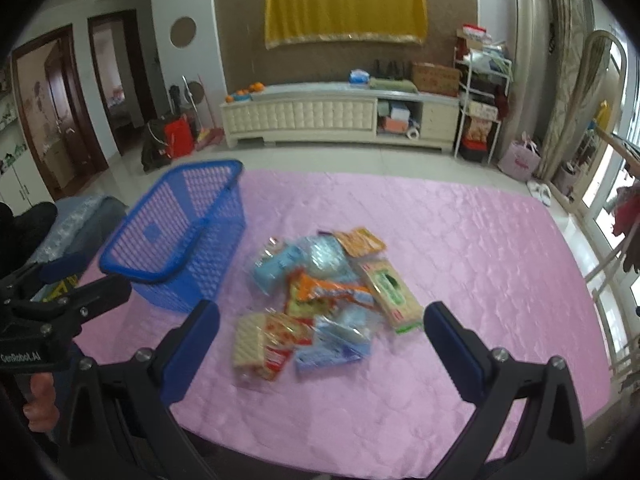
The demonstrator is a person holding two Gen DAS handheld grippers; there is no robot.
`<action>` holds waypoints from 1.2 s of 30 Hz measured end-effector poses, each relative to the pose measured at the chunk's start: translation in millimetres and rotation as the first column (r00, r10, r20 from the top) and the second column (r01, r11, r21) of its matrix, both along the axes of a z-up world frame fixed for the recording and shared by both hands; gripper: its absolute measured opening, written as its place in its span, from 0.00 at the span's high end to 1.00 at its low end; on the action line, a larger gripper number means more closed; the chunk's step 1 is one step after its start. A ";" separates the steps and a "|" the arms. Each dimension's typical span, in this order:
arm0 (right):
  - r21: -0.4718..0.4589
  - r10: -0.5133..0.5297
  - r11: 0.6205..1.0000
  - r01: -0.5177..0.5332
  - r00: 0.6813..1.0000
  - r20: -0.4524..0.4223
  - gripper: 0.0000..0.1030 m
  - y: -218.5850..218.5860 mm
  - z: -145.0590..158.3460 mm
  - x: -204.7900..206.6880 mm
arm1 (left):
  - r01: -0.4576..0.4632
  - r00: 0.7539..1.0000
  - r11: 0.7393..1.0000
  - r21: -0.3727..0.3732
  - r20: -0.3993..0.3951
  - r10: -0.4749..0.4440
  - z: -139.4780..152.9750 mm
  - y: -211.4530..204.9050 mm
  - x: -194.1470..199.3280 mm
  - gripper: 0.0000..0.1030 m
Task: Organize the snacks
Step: 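Move both tools forward toward the snack pile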
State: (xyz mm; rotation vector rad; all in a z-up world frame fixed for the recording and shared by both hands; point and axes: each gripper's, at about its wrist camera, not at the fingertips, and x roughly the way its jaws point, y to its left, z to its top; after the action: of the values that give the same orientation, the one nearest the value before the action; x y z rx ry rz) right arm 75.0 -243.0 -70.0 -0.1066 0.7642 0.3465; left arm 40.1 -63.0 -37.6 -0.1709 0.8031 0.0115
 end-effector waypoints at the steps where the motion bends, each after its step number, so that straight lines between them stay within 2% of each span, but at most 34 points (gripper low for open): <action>1: -0.005 -0.003 1.000 0.003 1.000 -0.012 0.00 -4.0 -4.9 1.5 | -0.001 1.000 1.000 -0.006 -0.013 0.001 -5.1 -3.7 2.2 0.00; 7: -0.029 -0.014 1.000 0.011 0.996 -0.085 0.00 -21.5 -34.5 7.4 | -0.002 0.994 0.999 -0.048 -0.113 -0.003 -42.4 -18.9 14.4 0.00; 17: -0.035 0.007 0.999 -0.013 0.985 -0.170 0.05 -27.5 -75.1 24.3 | -0.036 0.967 0.998 -0.051 -0.254 0.022 -96.5 -23.6 32.8 0.01; 19: -0.036 0.014 0.999 -0.021 0.983 -0.184 0.07 -26.2 -83.3 28.9 | -0.035 0.962 0.998 -0.046 -0.271 0.021 -104.6 -24.0 37.9 0.10; 21: -0.034 0.018 0.999 -0.025 0.979 -0.201 0.08 -25.0 -90.6 34.0 | -0.035 0.955 0.998 -0.048 -0.297 0.020 -115.0 -23.4 45.3 0.14; 30: -0.039 0.009 0.999 -0.019 0.969 -0.247 0.08 -21.1 -115.7 52.2 | -0.033 0.932 0.998 -0.058 -0.363 0.009 -145.3 -21.5 70.1 0.17; 33: -0.035 -0.003 0.999 -0.006 0.966 -0.259 0.08 -23.6 -120.0 56.3 | -0.041 0.923 0.997 -0.062 -0.385 0.014 -154.2 -18.8 75.5 0.28; 36: -0.034 -0.007 0.999 -0.002 0.965 -0.264 0.08 -25.6 -123.0 59.0 | -0.051 0.917 0.994 -0.101 -0.399 0.006 -159.9 -15.7 76.3 0.30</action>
State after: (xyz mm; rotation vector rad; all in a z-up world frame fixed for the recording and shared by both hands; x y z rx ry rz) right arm 134.0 -268.6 -193.1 -0.0925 1.0345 0.3492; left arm 116.3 -78.7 -197.5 -0.2897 1.2106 0.0308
